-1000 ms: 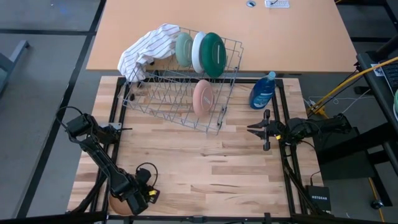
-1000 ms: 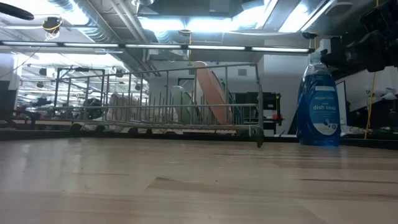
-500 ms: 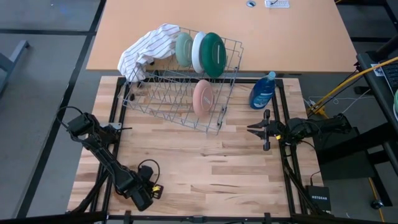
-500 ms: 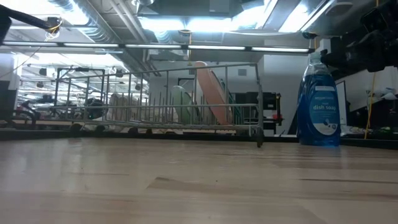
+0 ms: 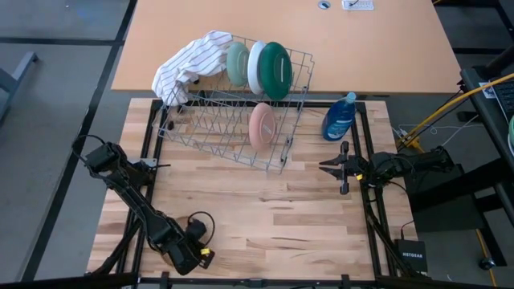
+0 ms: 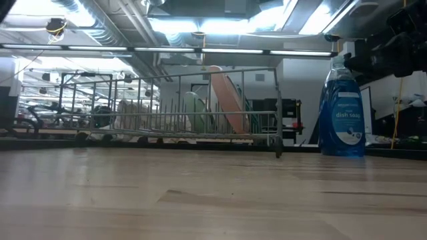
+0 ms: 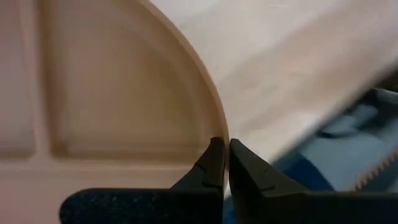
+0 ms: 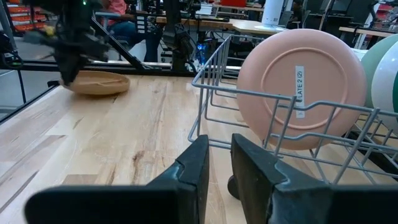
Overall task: Sort dishes
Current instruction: Put the brown and yellow plate into the dish rack
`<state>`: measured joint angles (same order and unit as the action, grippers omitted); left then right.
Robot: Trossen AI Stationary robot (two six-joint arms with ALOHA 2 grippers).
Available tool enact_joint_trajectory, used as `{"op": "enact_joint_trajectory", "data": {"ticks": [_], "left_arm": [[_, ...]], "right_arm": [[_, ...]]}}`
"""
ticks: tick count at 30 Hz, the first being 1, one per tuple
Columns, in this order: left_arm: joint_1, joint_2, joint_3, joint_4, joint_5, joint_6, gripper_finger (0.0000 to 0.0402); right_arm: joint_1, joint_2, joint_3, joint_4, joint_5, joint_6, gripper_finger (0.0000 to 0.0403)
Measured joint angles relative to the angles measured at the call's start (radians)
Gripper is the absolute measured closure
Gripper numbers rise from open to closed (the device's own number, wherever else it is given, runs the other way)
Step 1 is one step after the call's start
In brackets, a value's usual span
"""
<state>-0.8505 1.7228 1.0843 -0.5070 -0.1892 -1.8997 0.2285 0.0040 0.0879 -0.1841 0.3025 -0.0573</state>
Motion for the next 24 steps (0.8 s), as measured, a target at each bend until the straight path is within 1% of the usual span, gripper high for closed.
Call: {"op": "enact_joint_trajectory", "data": {"ticks": [2,6,12,15,21,24], "left_arm": [[0.000,-0.022,0.000,0.051,-0.040,0.046,0.0400],[0.000,-0.082,0.000,0.157,-0.171,0.159,0.0401],[0.001,-0.206,0.000,0.311,-0.381,0.401,0.0401],[0.001,-0.272,0.000,0.344,-0.458,0.510,0.0402],[0.006,-0.401,0.000,0.348,-0.623,0.709,0.0401],[0.027,-0.461,0.000,0.384,-0.652,0.830,0.0401]], "right_arm": [[0.000,0.000,0.000,0.000,0.000,0.000,0.0331],[0.000,0.000,0.000,0.000,0.000,0.000,0.0331],[0.000,0.000,0.000,0.000,0.000,0.000,0.0331],[0.000,0.000,0.000,0.000,0.000,0.000,0.0331],[0.000,0.000,0.000,0.000,0.000,0.000,0.0331],[0.000,0.000,0.000,0.000,0.000,0.000,0.0331]]}}
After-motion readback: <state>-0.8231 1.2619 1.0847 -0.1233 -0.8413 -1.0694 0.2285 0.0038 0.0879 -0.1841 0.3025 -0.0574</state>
